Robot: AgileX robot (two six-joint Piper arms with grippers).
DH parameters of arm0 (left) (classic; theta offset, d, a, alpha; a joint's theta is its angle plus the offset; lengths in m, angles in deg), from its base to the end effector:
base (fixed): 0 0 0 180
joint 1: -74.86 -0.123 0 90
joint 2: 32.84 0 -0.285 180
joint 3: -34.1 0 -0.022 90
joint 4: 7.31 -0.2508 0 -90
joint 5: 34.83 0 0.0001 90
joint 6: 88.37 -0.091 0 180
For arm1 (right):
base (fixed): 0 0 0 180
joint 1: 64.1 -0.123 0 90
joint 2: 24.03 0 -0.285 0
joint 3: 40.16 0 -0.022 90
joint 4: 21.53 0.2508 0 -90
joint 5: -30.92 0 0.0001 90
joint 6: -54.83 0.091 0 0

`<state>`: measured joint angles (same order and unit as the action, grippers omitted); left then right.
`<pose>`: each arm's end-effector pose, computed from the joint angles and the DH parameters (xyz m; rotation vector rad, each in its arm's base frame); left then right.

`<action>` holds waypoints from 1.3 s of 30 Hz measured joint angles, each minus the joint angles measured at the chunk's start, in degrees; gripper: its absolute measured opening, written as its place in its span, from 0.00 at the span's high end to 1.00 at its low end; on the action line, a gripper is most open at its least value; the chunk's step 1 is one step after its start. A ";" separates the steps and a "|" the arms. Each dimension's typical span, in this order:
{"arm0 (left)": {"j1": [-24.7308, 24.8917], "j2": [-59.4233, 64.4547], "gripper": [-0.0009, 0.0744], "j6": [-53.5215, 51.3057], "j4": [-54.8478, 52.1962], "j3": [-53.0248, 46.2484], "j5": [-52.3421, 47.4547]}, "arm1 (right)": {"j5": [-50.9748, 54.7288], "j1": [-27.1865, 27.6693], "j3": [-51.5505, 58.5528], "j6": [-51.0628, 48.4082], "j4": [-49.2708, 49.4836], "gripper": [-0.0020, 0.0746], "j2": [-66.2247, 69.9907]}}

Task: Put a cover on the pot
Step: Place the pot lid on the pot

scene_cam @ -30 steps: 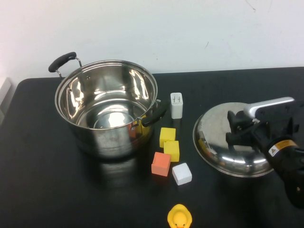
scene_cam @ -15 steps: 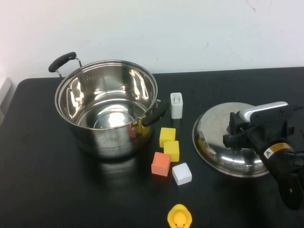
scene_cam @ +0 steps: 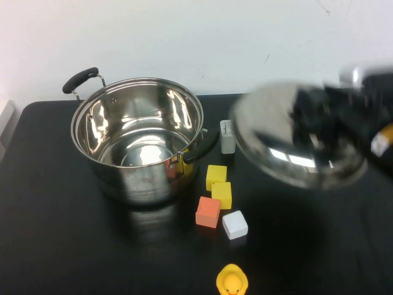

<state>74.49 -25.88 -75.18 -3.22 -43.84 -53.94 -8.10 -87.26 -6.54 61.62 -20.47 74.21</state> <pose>0.0532 -0.0018 0.1797 -0.2593 1.8018 -0.2275 0.3068 0.1301 0.2495 -0.2122 1.6217 0.4037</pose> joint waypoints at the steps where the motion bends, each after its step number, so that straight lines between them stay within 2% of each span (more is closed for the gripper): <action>1: 0.00 0.00 0.99 0.00 0.00 0.00 0.00 | 4.76 -0.11 -3.10 2.91 -3.44 0.52 -1.60; 6: 0.00 0.00 0.99 0.00 0.00 0.00 0.00 | 23.65 -3.13 -20.44 21.27 -23.43 0.52 -2.29; 9: 0.00 0.00 0.99 0.00 0.00 0.00 0.00 | 26.32 -6.23 -29.00 30.97 -37.44 0.52 1.96; 12: 0.00 0.00 0.99 0.00 0.00 0.00 0.00 | 26.22 -9.11 -36.65 37.98 -45.07 0.52 8.10; 19: 0.00 0.00 0.99 0.23 0.00 0.00 0.00 | 26.33 -12.59 -51.80 42.97 -49.31 0.52 23.88; 25: 0.00 0.00 0.99 0.12 0.00 0.00 0.00 | 26.60 -14.61 -60.99 48.09 -54.95 0.52 32.24; 39: 0.00 0.00 0.99 0.12 0.00 0.00 0.00 | 30.72 -17.95 -63.96 49.21 -57.79 0.52 37.92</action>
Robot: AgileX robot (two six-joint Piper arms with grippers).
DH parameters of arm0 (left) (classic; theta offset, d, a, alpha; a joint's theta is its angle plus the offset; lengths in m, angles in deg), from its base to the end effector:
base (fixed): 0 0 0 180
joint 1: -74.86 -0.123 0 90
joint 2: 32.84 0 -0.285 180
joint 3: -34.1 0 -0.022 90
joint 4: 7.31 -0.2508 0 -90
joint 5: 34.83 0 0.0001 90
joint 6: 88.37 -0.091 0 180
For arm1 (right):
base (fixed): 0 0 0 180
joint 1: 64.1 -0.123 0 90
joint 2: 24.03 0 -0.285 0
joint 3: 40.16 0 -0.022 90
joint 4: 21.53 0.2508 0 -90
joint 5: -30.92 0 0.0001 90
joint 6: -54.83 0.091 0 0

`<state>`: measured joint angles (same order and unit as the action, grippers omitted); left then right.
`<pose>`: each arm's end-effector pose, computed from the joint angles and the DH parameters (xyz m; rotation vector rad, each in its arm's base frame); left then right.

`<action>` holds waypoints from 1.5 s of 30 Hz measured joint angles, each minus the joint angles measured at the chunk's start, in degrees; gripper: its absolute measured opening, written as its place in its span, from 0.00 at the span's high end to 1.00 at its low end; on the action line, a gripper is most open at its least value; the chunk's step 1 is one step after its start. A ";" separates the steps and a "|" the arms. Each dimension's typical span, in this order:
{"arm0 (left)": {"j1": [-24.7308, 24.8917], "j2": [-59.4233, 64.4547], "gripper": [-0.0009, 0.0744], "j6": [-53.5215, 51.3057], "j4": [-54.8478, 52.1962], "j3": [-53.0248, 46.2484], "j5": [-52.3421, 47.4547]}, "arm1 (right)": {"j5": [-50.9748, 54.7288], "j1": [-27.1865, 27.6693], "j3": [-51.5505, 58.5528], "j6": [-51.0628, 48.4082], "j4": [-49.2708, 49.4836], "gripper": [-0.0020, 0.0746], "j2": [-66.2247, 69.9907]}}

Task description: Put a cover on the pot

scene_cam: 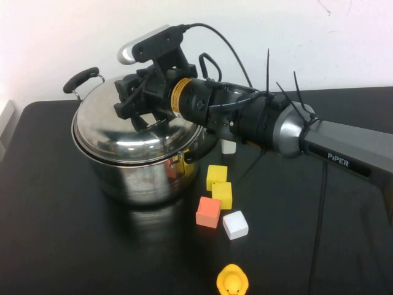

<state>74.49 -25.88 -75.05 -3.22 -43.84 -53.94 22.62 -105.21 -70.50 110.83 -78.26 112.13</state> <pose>0.0532 -0.0018 0.1797 -0.2614 1.8016 -0.2291 0.4008 0.3642 0.2555 -0.7244 1.6560 0.6173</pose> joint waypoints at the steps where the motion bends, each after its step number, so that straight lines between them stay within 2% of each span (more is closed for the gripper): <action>1: 0.00 0.00 0.99 0.00 0.00 0.00 0.00 | 0.33 0.00 0.00 0.04 0.00 0.52 0.00; 16: 0.00 0.00 0.99 0.00 0.00 0.00 0.00 | 2.60 0.00 -0.13 0.04 -1.36 0.52 0.00; 18: 0.00 0.00 0.99 -0.15 0.00 0.00 0.00 | 2.75 0.00 -0.13 0.04 -1.75 0.46 0.00; 22: 0.00 0.00 0.99 -0.15 0.00 0.00 0.00 | 5.54 0.00 -0.13 0.04 -1.96 0.18 -0.77; 24: 0.00 0.00 0.99 -0.15 0.00 0.00 0.00 | 8.30 0.00 -0.13 0.04 -1.96 0.12 -2.23; 25: 0.00 0.00 0.99 -0.15 0.00 0.00 0.00 | 10.29 -0.12 -0.13 0.04 -1.96 0.13 -3.44; 27: 0.00 0.00 0.99 -0.15 0.00 0.00 0.00 | 15.04 -0.13 -0.13 1.32 -1.85 0.21 -6.64; 28: 0.00 0.00 0.99 -0.15 0.00 0.00 0.00 | 18.31 -0.36 -0.13 1.71 -1.38 0.31 -8.84; 31: 0.00 0.00 0.99 -0.15 0.00 0.00 0.00 | 26.96 -0.74 -0.13 2.13 0.06 0.70 -16.16; 32: 0.00 0.00 0.99 -0.15 0.00 0.00 0.00 | 29.33 -0.98 0.02 1.99 0.37 0.79 -18.51; 34: 0.00 0.00 0.99 -0.15 0.00 0.00 0.00 | 32.24 -1.62 1.35 0.17 0.68 0.89 -22.73; 38: 0.00 0.00 0.99 -0.15 0.00 0.00 0.00 | 32.97 -3.89 9.00 -4.20 1.69 0.96 -31.32; 45: 0.00 0.00 0.99 -0.15 0.00 0.00 0.00 | 26.50 -8.88 28.55 -6.98 2.54 0.97 -46.60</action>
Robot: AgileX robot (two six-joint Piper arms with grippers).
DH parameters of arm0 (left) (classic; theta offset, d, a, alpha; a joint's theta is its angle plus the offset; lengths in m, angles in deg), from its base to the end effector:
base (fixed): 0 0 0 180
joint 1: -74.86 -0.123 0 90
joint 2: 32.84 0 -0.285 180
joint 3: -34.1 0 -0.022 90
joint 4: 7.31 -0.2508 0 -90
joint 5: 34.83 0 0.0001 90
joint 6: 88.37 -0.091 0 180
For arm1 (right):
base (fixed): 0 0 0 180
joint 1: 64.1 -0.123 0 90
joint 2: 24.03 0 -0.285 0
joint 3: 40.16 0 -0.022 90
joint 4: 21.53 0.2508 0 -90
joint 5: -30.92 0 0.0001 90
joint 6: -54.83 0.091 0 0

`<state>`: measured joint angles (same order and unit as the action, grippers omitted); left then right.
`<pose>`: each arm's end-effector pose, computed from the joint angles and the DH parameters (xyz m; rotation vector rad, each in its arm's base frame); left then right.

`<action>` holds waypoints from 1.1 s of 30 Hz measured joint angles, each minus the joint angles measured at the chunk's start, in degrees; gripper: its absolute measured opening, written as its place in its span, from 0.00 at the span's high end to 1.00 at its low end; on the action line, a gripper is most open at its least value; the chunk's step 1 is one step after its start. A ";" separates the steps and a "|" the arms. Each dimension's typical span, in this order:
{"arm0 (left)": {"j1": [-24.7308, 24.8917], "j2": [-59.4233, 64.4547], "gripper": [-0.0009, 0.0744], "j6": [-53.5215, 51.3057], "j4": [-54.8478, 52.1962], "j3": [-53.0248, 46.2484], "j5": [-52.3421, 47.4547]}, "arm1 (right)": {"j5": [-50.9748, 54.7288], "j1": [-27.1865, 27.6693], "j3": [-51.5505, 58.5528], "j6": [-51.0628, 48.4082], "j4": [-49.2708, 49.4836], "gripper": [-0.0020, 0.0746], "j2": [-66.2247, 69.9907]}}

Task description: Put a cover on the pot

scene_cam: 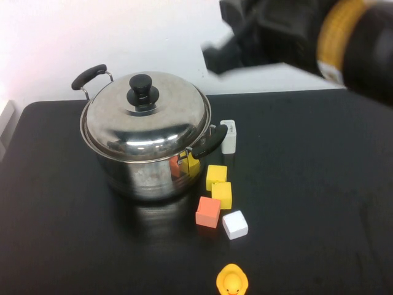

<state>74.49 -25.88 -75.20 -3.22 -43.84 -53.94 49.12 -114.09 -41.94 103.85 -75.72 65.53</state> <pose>0.0532 -0.0018 0.1797 -0.2590 1.8018 -0.2273 0.2328 0.2414 0.4264 -0.6083 1.6213 0.3766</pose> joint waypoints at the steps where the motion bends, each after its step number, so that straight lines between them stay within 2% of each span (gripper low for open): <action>1: 0.00 0.00 0.99 0.00 0.00 0.00 0.00 | -1.78 -0.83 2.72 -0.30 0.00 0.97 -2.39; 5: 0.00 0.00 0.99 0.00 0.00 0.00 0.00 | -5.74 -2.85 11.49 0.36 0.10 0.97 -11.52; 10: 0.00 0.00 0.99 0.00 0.00 0.00 0.00 | -5.97 -2.94 21.80 -1.85 0.10 0.98 -19.39; 18: 0.00 0.00 0.99 0.15 0.00 0.00 0.00 | -13.52 -2.94 40.87 -1.59 0.10 0.98 -30.67; 24: 0.00 0.00 0.99 0.15 0.00 0.00 0.00 | -15.37 -2.94 50.29 -1.23 1.66 0.98 -38.74; 27: 0.00 0.00 0.99 0.15 0.00 0.00 0.00 | -12.57 -2.94 53.30 -12.53 13.49 0.98 -41.49; 30: 0.00 0.00 0.99 0.15 0.00 0.00 0.00 | -9.67 -2.33 56.22 -30.26 30.75 0.98 -45.38; 33: 0.00 0.00 0.99 0.15 0.00 0.00 0.00 | -10.02 0.90 59.24 -47.23 45.79 0.98 -50.96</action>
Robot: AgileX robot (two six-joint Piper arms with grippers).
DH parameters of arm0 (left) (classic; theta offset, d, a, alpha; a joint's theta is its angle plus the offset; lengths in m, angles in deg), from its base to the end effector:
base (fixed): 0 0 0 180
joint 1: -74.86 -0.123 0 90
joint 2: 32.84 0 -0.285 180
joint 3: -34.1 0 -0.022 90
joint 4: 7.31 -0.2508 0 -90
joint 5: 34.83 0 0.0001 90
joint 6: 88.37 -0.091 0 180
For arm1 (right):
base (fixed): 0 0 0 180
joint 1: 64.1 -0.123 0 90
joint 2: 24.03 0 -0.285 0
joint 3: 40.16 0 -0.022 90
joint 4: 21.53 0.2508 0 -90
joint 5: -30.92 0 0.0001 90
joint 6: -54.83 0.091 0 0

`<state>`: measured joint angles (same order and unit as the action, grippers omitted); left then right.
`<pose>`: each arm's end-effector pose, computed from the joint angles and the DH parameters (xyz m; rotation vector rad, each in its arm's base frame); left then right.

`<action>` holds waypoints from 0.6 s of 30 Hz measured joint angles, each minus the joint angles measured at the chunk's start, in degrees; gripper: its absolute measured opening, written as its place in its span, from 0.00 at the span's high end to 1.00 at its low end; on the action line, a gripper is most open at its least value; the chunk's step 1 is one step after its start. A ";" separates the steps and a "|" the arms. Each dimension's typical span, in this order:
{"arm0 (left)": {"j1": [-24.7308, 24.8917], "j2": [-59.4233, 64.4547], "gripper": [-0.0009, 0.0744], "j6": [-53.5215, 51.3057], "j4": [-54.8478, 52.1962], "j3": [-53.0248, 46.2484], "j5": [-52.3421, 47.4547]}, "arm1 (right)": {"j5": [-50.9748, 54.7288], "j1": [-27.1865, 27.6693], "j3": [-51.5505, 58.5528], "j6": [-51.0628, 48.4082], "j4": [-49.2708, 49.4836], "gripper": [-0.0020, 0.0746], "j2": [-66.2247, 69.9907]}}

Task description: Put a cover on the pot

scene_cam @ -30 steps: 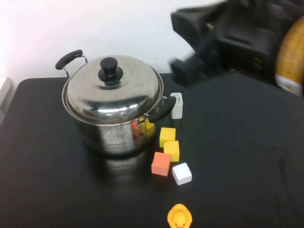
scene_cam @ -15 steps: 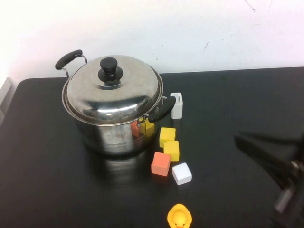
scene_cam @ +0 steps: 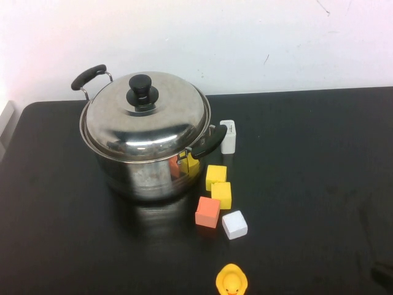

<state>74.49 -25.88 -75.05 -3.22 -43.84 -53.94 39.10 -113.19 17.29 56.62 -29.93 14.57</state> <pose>0.0532 -0.0018 0.1797 -0.2614 1.8016 -0.2291 0.0782 0.0873 0.2739 -0.8484 1.6406 0.5045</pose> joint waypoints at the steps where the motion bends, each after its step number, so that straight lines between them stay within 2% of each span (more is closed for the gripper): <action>1: 0.00 0.00 0.99 0.00 0.00 0.00 0.00 | -0.52 1.45 1.27 -4.52 3.67 0.98 -1.44; 4: 0.00 0.00 0.99 0.00 0.00 0.00 0.00 | -4.28 8.49 6.28 -13.94 13.69 0.98 -5.70; 10: 0.00 0.00 0.99 0.00 0.00 0.00 0.00 | -8.74 24.85 15.61 -15.73 17.33 0.98 -14.44; 13: 0.00 0.00 0.99 0.00 0.00 0.00 0.00 | -4.47 32.03 17.98 -12.06 17.46 0.98 -19.69; 18: 0.00 0.00 0.99 0.00 0.00 0.00 0.00 | 8.77 44.09 18.70 -7.16 15.39 0.98 -27.48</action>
<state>74.49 -25.88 -75.05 -3.22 -43.84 -53.94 47.87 -69.10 36.00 49.47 -14.54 -12.91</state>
